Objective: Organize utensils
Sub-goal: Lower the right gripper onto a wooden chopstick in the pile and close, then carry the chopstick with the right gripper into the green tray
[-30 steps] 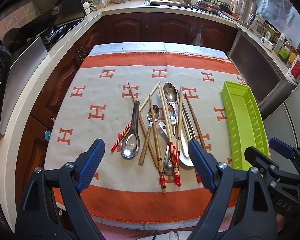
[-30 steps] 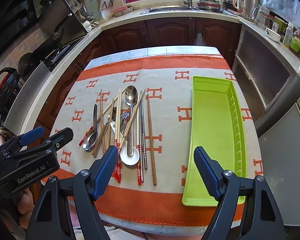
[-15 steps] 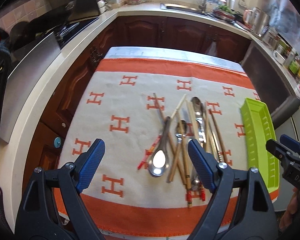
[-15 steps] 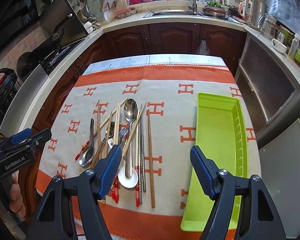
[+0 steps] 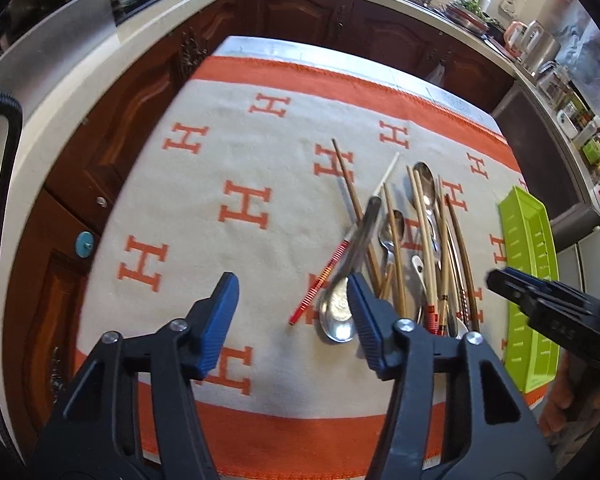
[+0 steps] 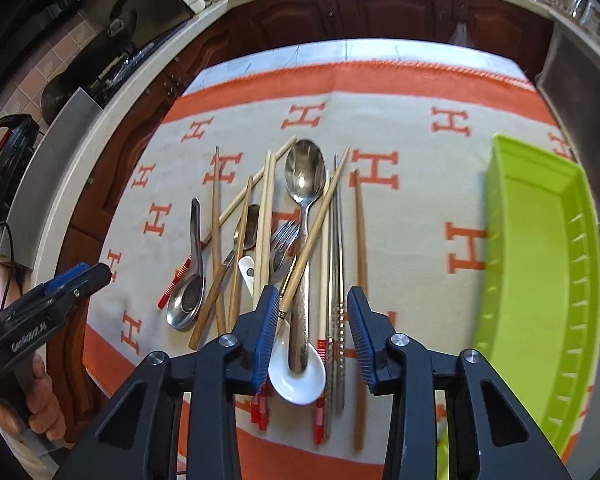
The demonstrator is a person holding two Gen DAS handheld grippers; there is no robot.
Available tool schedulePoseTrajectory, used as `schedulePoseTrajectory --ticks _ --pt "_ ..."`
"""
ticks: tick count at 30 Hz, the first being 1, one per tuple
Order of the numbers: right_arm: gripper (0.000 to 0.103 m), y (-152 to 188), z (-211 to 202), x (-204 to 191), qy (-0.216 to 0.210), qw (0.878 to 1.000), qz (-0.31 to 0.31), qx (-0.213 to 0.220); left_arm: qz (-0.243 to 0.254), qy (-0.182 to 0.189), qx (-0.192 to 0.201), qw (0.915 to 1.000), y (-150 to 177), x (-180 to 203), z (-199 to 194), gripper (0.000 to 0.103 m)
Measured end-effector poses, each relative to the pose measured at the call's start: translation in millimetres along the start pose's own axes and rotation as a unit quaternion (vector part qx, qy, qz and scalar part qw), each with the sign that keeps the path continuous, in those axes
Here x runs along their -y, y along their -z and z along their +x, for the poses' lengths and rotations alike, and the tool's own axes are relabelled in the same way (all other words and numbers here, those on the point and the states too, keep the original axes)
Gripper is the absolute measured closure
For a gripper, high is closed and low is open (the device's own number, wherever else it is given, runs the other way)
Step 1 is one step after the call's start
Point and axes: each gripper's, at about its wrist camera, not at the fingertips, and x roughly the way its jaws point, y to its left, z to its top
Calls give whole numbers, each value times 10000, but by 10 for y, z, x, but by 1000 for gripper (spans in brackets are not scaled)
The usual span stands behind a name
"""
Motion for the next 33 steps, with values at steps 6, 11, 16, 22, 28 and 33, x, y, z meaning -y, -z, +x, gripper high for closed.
schedulePoseTrajectory --ticks 6,11,16,22,28,33 --pt "69 -78 430 -52 -53 9997 42 -229 135 229 -281 9993 90 228 235 66" --pt "78 -163 685 -83 30 9993 35 -380 263 187 -303 9990 101 368 301 67" --pt "90 -210 763 -66 49 9991 56 -414 173 377 -349 9985 56 401 345 67" --pt "96 -157 692 83 -175 9985 367 -368 272 492 -285 9980 -9 478 370 67" --pt "96 -83 495 317 -508 9953 790 -240 301 699 -306 9966 -113 607 411 67" --pt "96 31 135 541 -731 9916 1063 27 327 916 -413 9944 -225 749 510 67"
